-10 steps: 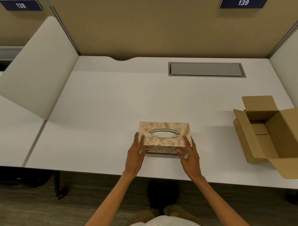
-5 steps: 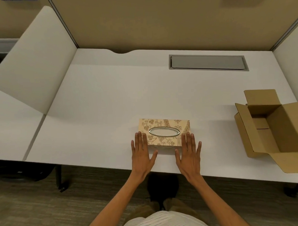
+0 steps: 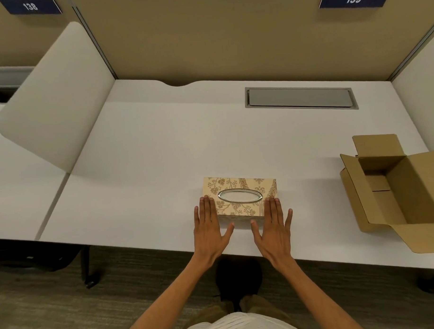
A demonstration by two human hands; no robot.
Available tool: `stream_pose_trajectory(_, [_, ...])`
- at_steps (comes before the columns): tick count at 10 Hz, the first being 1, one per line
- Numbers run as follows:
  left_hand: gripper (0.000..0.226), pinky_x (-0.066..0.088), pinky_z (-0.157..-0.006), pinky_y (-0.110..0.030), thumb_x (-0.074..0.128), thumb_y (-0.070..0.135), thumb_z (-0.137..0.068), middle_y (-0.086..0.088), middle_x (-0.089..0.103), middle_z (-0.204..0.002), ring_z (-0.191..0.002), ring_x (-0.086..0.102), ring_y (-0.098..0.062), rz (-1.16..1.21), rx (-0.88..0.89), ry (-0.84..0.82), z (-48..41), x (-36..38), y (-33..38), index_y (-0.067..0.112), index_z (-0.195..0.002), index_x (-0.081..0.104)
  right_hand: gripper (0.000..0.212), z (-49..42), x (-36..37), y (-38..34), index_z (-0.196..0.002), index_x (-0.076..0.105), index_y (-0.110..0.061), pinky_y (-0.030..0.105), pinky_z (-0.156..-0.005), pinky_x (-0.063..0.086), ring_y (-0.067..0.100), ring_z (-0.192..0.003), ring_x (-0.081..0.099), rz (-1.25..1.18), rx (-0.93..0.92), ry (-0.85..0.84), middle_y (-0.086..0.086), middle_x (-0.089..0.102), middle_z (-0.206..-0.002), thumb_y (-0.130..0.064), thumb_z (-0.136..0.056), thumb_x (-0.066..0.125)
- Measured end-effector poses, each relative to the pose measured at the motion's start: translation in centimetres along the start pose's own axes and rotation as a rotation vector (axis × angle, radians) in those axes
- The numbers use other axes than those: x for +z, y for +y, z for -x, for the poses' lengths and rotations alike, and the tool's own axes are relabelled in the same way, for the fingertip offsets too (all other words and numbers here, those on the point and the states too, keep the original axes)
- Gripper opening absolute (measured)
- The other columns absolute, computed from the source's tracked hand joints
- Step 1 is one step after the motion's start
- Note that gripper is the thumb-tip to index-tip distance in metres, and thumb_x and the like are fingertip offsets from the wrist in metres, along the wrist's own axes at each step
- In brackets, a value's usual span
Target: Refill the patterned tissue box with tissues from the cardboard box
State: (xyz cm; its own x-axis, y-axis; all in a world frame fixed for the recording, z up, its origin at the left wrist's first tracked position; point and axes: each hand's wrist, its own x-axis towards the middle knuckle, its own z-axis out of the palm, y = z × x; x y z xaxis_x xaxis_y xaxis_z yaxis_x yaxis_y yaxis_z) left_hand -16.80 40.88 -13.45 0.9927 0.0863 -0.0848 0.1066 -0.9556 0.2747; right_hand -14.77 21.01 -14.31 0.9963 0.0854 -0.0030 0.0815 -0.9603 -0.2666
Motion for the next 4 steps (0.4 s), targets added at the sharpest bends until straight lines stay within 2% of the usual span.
stream_pose_trajectory(2, [0.094,0.001,-0.125,-0.045,0.018,0.070,-0.092,-0.012,-0.007,-0.166,-0.154,-0.009,-0.023,0.016,0.009,-0.009,0.3,-0.6,0.3,0.004,-0.156,0.000,0.081,0.2,-0.7,-1.0,-0.156,0.008,-0.010,0.056,-0.121,-0.001,0.020,-0.152,0.004,0.000,0.030,-0.023,0.008,0.007,-0.164,-0.062,-0.094,0.015])
stream_pose_trajectory(4, [0.088,0.000,-0.125,-0.045,0.016,0.065,-0.094,-0.010,-0.010,-0.165,-0.153,-0.012,-0.022,0.046,0.019,0.054,-0.8,-1.8,0.9,0.006,-0.156,-0.002,0.082,-0.4,-2.5,-1.9,-0.155,0.017,-0.012,0.055,-0.122,-0.003,0.020,-0.152,0.009,-0.064,0.055,0.026,0.008,0.016,-0.164,-0.064,-0.093,0.009])
